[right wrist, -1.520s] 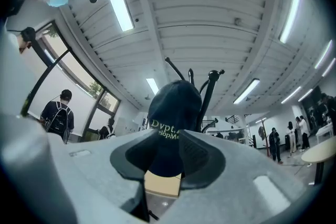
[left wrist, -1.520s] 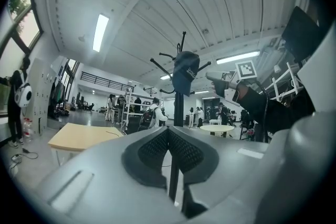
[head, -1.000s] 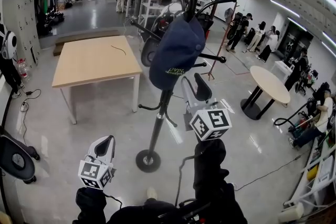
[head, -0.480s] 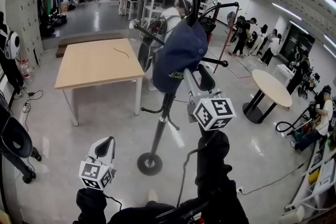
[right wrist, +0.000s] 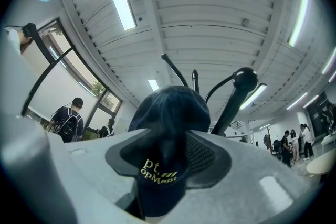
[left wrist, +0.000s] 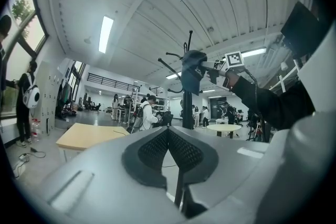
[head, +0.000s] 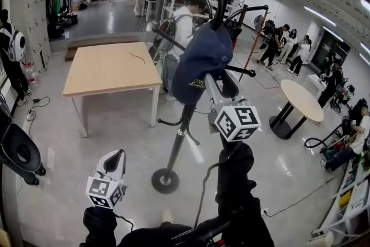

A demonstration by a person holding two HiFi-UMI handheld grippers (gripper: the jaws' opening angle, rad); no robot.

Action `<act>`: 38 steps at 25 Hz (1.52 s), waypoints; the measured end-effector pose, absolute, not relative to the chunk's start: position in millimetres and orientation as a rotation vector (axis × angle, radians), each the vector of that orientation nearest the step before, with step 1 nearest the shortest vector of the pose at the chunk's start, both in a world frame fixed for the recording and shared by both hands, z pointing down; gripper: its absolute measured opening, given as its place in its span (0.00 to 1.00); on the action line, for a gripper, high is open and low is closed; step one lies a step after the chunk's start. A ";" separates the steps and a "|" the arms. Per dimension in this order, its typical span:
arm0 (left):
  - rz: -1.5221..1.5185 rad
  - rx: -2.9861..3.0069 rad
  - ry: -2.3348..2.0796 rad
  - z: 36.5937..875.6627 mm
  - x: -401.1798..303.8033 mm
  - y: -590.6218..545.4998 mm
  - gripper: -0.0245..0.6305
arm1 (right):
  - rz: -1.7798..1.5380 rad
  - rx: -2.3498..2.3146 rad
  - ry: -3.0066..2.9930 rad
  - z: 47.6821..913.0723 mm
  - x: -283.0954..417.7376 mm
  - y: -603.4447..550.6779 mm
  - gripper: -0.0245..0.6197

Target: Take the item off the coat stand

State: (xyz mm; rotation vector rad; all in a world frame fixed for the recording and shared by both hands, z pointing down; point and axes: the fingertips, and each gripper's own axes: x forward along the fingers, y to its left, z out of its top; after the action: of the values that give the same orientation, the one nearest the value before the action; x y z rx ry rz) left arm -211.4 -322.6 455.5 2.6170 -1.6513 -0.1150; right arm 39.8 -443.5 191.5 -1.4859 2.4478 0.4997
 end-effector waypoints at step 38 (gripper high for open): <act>-0.123 2.614 -1.678 456.1 -220.8 -312.6 0.04 | 0.527 -1.495 2.420 179.0 36.0 -426.7 0.05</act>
State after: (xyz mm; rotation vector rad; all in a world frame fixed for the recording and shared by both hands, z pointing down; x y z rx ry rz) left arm -220.8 -312.6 456.1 2.6140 -1.6782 -0.1226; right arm 36.0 -426.7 179.0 -1.4952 2.4199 0.5274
